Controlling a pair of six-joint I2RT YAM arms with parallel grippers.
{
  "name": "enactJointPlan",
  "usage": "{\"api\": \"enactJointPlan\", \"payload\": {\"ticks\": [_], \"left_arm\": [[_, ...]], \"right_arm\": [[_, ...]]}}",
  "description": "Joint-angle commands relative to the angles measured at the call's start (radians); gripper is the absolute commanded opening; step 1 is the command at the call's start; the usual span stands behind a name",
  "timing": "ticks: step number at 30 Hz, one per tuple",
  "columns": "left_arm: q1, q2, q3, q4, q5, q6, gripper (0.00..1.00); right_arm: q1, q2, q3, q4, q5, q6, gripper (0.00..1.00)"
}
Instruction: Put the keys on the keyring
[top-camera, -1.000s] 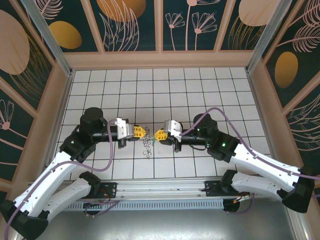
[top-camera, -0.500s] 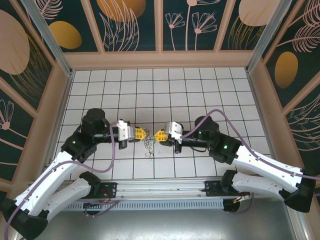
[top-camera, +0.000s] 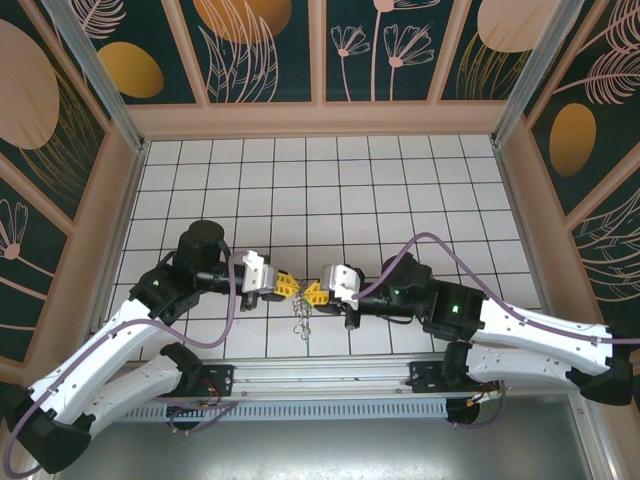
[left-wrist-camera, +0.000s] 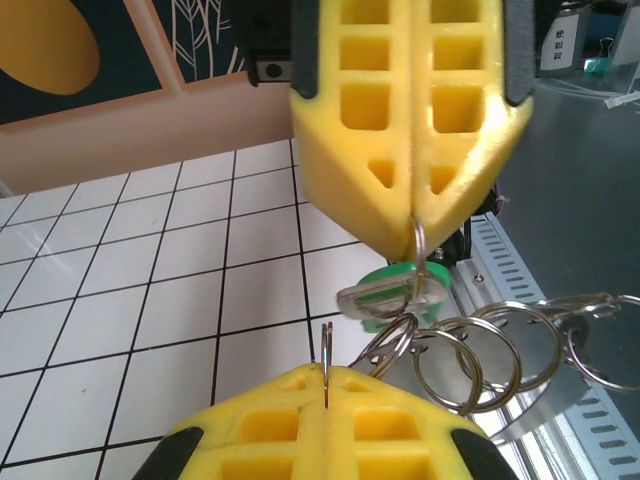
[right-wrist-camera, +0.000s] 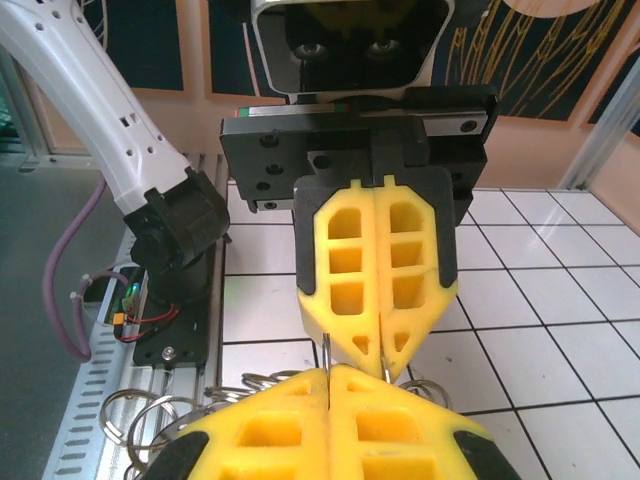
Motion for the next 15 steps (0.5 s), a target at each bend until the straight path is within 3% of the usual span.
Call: {"api": "enactJointPlan", "payload": {"ticks": [1,9,15], "left_arm": [[-0.009,-0.030,-0.018,0.027,0.034,0.011,0.00],[-0.009,-0.040,-0.020,0.031,0.023,0.015,0.00],[-0.010,-0.045,-0.025,0.037,0.018,0.015,0.00]], "right_arm": [[0.071,-0.018,-0.004,0.017,0.208,0.050,0.00],[0.200,-0.024,-0.057,0.068,0.542,0.065,0.00],[0.207,-0.045,-0.080,0.068,0.553,0.075,0.00]]}}
